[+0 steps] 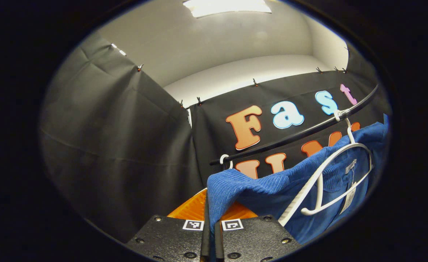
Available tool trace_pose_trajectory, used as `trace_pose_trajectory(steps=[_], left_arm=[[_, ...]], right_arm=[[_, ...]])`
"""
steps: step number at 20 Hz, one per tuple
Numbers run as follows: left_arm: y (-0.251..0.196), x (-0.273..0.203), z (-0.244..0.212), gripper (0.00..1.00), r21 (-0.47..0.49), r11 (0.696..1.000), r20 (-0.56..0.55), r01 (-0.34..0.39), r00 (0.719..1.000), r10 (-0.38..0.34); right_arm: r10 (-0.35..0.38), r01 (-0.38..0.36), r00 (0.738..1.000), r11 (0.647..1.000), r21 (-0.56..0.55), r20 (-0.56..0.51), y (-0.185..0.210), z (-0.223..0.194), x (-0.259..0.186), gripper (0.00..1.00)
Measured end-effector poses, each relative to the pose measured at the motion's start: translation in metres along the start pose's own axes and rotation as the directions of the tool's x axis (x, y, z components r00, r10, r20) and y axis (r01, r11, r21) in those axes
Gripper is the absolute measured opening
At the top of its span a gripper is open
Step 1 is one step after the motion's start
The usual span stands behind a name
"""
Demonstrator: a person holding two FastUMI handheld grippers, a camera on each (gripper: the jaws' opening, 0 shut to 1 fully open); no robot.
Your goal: Grasp the clothes on the hanger with both hands and then place them into the laundry hamper below.
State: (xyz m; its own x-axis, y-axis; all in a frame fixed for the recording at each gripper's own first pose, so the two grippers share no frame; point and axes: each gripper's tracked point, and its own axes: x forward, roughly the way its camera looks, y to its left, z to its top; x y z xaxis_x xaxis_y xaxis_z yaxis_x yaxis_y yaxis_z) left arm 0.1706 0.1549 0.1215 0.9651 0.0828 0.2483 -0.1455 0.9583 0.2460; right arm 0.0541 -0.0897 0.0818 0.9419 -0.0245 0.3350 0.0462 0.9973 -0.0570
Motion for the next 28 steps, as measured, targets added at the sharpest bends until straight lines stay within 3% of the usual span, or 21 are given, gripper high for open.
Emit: trace_pose_trajectory(steps=[4, 10, 15, 18, 23, 26, 28], left_arm=[[-0.007, -0.006, -0.039, 0.02, -0.049, 0.999, -0.051, -0.016, 0.999, 0.014], [-0.038, -0.044, -0.085, 0.05, -0.074, 0.997, -0.119, -0.02, 0.993, 0.012], [-0.055, -0.063, -0.089, 0.07, -0.135, 0.991, -0.132, -0.011, 0.991, -0.007], [-0.063, -0.069, -0.083, 0.05, -0.117, 0.993, -0.122, 0.0, 0.992, -0.014], [-0.095, -0.069, -0.08, 0.05, -0.092, 0.993, -0.117, 0.068, 0.99, -0.078], [-0.12, -0.071, -0.081, 0.07, -0.113, 0.987, -0.116, 0.11, 0.986, -0.124], [-0.134, -0.069, -0.084, 0.05, -0.128, 0.983, -0.123, 0.132, 0.981, -0.148]], right_arm=[[-0.005, 0.005, 1.0, 1.0, -0.023, -0.01, 0.002, -0.001, 0.0, 0.09], [-0.075, 0.074, 0.997, 0.996, -0.059, -0.02, -0.014, -0.008, 0.005, 0.09], [-0.146, 0.144, 0.989, 0.987, -0.072, -0.026, -0.035, -0.014, 0.01, 0.09], [-0.183, 0.18, 0.983, 0.979, -0.099, -0.026, -0.053, -0.014, 0.015, 0.09], [-0.289, 0.282, 0.956, 0.952, -0.116, -0.057, -0.095, -0.029, 0.015, 0.08], [-0.318, 0.311, 0.943, 0.947, -0.079, -0.096, -0.106, -0.04, 0.009, 0.09], [-0.336, 0.326, 0.937, 0.939, -0.111, -0.091, -0.114, -0.044, 0.01, 0.09]])
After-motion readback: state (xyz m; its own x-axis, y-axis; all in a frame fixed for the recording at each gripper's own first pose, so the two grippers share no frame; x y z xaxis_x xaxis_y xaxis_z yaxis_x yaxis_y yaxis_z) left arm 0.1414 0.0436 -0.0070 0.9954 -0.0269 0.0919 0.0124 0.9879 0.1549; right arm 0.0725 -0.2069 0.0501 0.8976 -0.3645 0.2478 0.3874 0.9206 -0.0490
